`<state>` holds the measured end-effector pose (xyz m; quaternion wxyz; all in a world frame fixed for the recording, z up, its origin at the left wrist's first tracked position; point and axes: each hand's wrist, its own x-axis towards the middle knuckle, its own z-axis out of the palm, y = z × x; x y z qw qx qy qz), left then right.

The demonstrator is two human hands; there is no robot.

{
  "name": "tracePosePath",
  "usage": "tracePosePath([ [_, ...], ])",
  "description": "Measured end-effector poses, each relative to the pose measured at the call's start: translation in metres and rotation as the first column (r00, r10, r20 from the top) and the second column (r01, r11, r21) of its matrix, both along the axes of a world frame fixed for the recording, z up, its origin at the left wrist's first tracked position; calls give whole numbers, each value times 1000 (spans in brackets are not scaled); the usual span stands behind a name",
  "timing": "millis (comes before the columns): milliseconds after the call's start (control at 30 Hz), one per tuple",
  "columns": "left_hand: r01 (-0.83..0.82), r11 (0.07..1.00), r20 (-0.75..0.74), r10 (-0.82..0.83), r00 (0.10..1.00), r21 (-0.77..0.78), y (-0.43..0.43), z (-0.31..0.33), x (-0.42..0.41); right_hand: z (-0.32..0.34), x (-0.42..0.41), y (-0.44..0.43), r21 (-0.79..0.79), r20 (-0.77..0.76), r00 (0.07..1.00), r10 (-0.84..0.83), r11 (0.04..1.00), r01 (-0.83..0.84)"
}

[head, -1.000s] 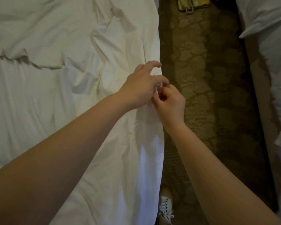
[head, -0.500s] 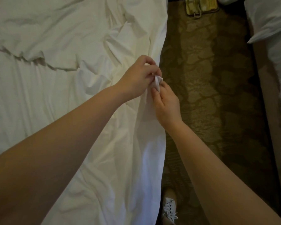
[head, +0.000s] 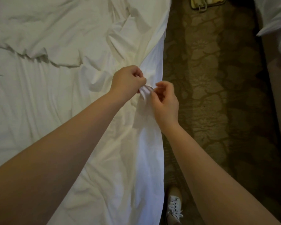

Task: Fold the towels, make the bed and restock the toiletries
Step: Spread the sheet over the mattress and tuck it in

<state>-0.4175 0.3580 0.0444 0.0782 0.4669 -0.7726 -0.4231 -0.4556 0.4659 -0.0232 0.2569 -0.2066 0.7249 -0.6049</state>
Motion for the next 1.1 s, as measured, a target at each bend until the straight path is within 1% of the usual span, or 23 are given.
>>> tracePosePath([
  [33,-56,997,-43,58,997,54,-3,-4,4,-4,-3,-4,8,69,997,26,1000,-26],
  [67,-85,992,-74,92,993,93,-5,-6,7,-10,-6,-8,41,90,993,75,996,-79],
  [133,-74,991,-113,86,990,113,-9,-8,13,-16,-8,-16,122,69,977,203,970,-210],
  [167,-65,991,-131,80,988,118,-9,-8,14,-17,-8,-19,141,71,970,232,960,-240],
  [267,-85,988,-186,108,977,128,-15,-7,17,-12,-4,-22,80,136,972,189,976,-201],
  [333,-94,991,-202,111,973,91,-21,-5,16,-6,1,-21,33,159,972,172,983,-179],
  [400,-75,996,-207,83,975,48,-24,-2,14,-1,6,-20,28,158,966,207,976,-214],
  [433,-61,997,-207,67,976,37,-25,0,12,2,7,-20,51,156,958,239,967,-250],
  [500,-28,999,-214,35,976,36,-23,5,8,8,6,-21,111,147,938,315,937,-332],
  [567,-49,998,-240,59,969,48,-23,8,6,11,3,-22,133,147,912,383,906,-402],
  [633,-125,990,-282,139,949,68,-30,8,8,11,3,-19,89,221,868,444,877,-471],
  [700,-170,983,-289,184,940,72,-36,5,14,0,7,-13,102,281,804,523,817,-567],
  [767,-161,985,-265,173,949,64,-37,-1,21,-13,12,-3,160,333,772,541,775,-612],
  [867,-186,979,-264,201,943,81,-35,-12,26,-28,12,9,269,379,774,508,739,-617],
  [933,-248,963,-282,269,921,109,-35,-17,26,-34,14,15,345,344,786,514,710,-615],
  [967,-264,957,-284,287,915,118,-36,-19,26,-38,17,18,366,309,789,531,699,-614],
  [1000,-267,956,-279,291,915,123,-37,-19,26,-41,20,22,408,246,776,581,664,-627],
  [1033,-263,956,-275,289,917,128,-37,-20,27,-43,24,27,488,135,736,663,602,-632],
  [1067,-257,956,-275,287,918,138,-37,-20,28,-44,31,31,582,-4,672,740,548,-600],
  [1100,-251,955,-283,287,915,158,-36,-20,29,-42,39,34,639,-157,606,780,548,-539],
])
